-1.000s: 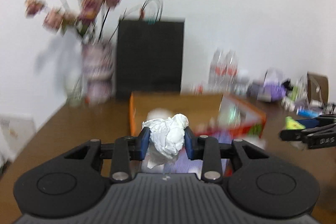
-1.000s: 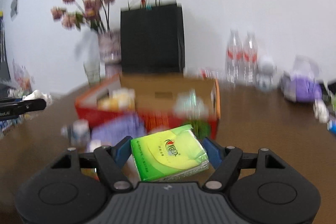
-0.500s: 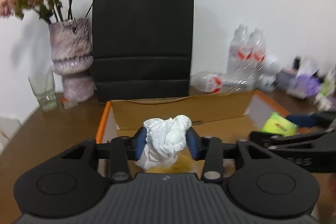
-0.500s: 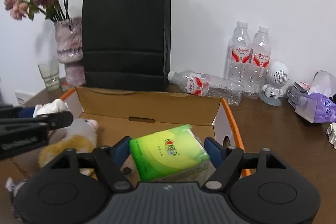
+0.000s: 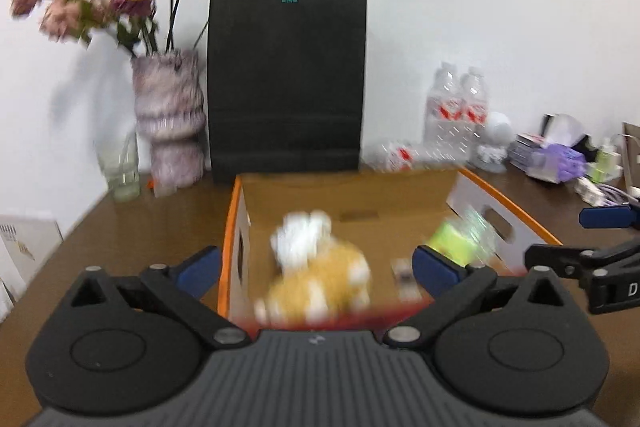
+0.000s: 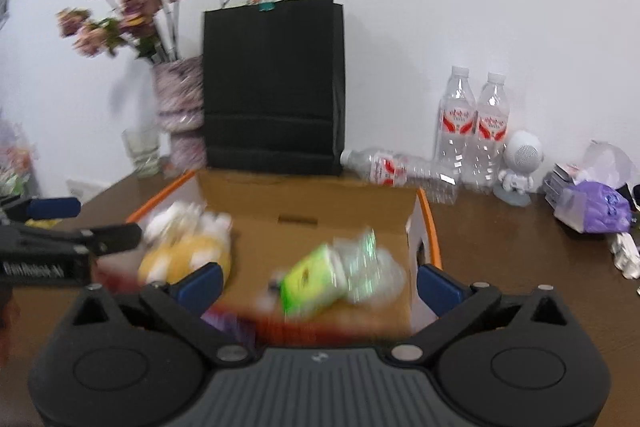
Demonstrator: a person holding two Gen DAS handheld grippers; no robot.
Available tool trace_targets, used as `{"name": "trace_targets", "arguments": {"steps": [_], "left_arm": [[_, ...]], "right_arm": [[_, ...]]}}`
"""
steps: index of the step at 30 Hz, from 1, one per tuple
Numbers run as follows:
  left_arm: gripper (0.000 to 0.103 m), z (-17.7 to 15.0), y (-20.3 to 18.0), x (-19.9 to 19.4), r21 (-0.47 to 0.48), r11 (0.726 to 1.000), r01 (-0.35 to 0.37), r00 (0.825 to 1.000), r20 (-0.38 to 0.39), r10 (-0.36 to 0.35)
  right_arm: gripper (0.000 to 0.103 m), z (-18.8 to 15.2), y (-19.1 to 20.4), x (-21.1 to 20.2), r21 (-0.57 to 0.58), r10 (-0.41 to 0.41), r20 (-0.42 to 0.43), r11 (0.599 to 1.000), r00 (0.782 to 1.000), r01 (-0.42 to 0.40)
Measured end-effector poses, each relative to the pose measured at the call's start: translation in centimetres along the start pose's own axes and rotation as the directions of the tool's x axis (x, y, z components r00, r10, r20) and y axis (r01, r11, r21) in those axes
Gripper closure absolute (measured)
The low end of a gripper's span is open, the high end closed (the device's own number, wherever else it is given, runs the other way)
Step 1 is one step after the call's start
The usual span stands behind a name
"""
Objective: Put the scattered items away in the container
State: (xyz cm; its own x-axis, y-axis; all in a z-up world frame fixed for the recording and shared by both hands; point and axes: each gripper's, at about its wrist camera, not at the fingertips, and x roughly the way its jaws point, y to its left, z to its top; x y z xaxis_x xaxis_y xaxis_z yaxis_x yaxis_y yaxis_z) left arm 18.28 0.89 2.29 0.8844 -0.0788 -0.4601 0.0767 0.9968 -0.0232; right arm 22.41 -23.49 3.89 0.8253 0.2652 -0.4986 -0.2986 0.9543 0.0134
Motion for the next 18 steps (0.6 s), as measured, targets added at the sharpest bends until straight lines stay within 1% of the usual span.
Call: {"name": "trace_targets", "arguments": {"steps": [2, 5, 7, 9, 12, 14, 18], "left_arm": [[0.000, -1.8, 0.5, -1.5, -0.027, 1.000, 0.010, 0.999, -0.038, -0.011], [0.000, -4.8, 1.2, -2.5, -0.073, 0.997, -0.020, 0.995, -0.099, 0.012], [0.000, -6.4, 1.5, -2.4, -0.102, 0.994, -0.036, 0.989, -0.146, 0.021], [0.000, -7.5, 1.6, -1.9, -0.112, 0.992, -0.061, 0.982, -0.186, 0.040], [0.000, -8.6, 1.1, -1.0, -0.096, 0.991, -0.095, 0.973, -0.221, 0.071], [0.000, -8.9, 0.8, -0.4, -0.082, 0.990, -0.111, 0.969, -0.230, 0.089], [0.000, -9.3, 0.0, 0.3, -0.034, 0.986, -0.166, 0.963, -0.220, 0.154]], "right_arm": [[0.000, -2.2, -0.7, -1.9, -0.003, 0.005, -0.031, 1.000, 1.000, -0.005], [0.000, -5.9, -2.0, -3.4, 0.004, -0.002, -0.101, 1.000, 0.995, 0.003], [0.000, -8.0, -2.8, -3.1, 0.014, -0.006, -0.157, 1.000, 0.988, 0.009], [0.000, -9.7, -3.5, -2.2, 0.020, -0.026, -0.197, 0.999, 0.980, 0.031], [0.000, -10.9, -3.9, -0.7, 0.029, -0.041, -0.210, 0.998, 0.977, 0.048], [0.000, -11.0, -3.7, -0.1, 0.018, -0.051, -0.187, 0.998, 0.981, 0.055], [0.000, -10.5, -4.2, 1.0, 0.034, -0.055, -0.180, 0.998, 0.982, 0.062]]}}
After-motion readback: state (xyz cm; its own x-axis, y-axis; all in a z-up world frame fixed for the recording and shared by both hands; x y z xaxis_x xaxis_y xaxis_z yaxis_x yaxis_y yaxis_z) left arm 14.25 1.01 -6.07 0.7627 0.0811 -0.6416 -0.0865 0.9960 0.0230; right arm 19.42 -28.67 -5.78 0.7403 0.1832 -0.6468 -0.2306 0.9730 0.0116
